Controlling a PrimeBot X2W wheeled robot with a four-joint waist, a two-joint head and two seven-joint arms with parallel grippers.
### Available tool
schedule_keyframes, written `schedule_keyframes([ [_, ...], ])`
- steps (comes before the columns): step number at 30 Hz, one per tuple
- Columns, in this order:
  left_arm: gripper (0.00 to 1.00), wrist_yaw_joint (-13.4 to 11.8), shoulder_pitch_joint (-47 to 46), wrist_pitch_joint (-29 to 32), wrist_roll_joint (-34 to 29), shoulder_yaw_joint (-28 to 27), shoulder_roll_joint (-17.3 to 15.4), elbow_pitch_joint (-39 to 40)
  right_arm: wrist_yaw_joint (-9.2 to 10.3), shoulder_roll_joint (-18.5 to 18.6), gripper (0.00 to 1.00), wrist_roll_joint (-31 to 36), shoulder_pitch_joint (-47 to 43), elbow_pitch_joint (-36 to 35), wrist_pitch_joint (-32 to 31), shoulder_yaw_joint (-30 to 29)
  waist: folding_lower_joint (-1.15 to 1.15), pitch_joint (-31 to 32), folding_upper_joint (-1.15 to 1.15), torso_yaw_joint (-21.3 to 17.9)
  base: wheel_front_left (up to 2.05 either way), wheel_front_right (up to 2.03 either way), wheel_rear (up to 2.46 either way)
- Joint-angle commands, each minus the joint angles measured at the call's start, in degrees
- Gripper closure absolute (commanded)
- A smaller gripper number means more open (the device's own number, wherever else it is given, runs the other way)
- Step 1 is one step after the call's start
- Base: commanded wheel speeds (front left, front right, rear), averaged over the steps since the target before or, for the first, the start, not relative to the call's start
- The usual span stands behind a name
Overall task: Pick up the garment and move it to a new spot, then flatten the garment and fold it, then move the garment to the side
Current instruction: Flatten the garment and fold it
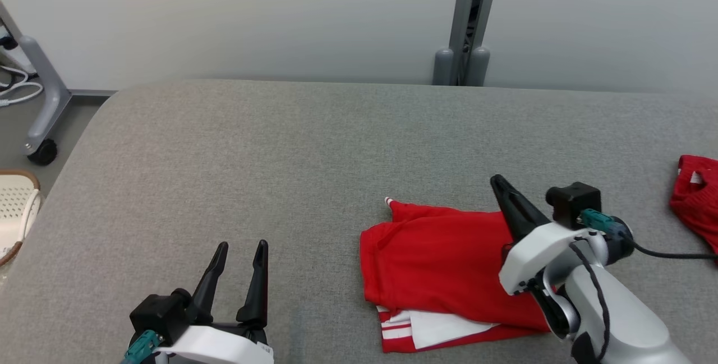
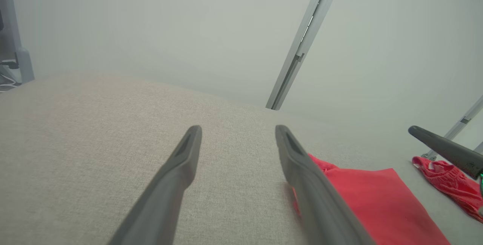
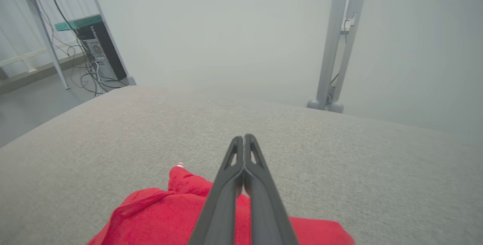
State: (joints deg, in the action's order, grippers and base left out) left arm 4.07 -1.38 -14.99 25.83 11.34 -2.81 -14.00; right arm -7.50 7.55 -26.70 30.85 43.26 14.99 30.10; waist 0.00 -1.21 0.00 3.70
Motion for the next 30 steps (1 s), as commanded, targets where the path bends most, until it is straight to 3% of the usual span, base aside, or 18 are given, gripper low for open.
schedule_keyframes([
  [1,0.0,0.23,0.27,-0.22,-0.35,-0.42,-0.24,0.38,0.0,0.79,1.0,1.35,-1.7,-1.61,0.26,-1.58,0.0,0.67,0.0,-1.13,0.0,0.0,0.0],
  [13,0.0,0.03,1.0,-0.22,-0.69,-1.61,-0.24,1.8,0.0,2.24,1.0,10.1,-17.03,-19.36,0.25,-18.66,0.0,1.16,0.0,-4.48,0.0,0.0,0.0],
  [24,0.0,0.4,2.09,-0.22,-1.7,-2.0,-0.24,1.62,0.0,-0.67,1.0,14.14,-25.24,-22.2,0.25,-26.9,0.0,1.84,0.0,-4.89,0.0,0.0,0.0],
  [25,0.0,0.45,2.18,-0.22,-1.79,-2.0,-0.23,1.64,0.0,-1.08,0.64,14.5,-25.69,-22.2,0.25,-27.45,0.0,1.92,0.0,-4.89,0.0,0.0,0.0],
  [26,0.0,0.47,2.23,-0.22,-1.81,-2.08,-0.24,1.68,0.0,-1.53,0.1,14.85,-26.14,-22.19,0.25,-28.02,0.0,1.99,0.0,-4.9,0.0,0.0,0.0],
  [27,0.0,0.48,2.33,-0.22,-1.88,-2.15,-0.24,1.76,0.0,-1.82,0.0,15.14,-26.45,-22.29,0.25,-28.52,0.0,2.05,0.0,-4.92,0.0,0.0,0.0],
  [30,0.0,0.49,2.86,-0.22,-2.12,-2.24,-0.24,1.87,0.0,-2.49,0.0,15.78,-27.01,-22.44,0.25,-29.15,0.0,2.18,0.0,-5.01,0.0,0.0,0.0],
])
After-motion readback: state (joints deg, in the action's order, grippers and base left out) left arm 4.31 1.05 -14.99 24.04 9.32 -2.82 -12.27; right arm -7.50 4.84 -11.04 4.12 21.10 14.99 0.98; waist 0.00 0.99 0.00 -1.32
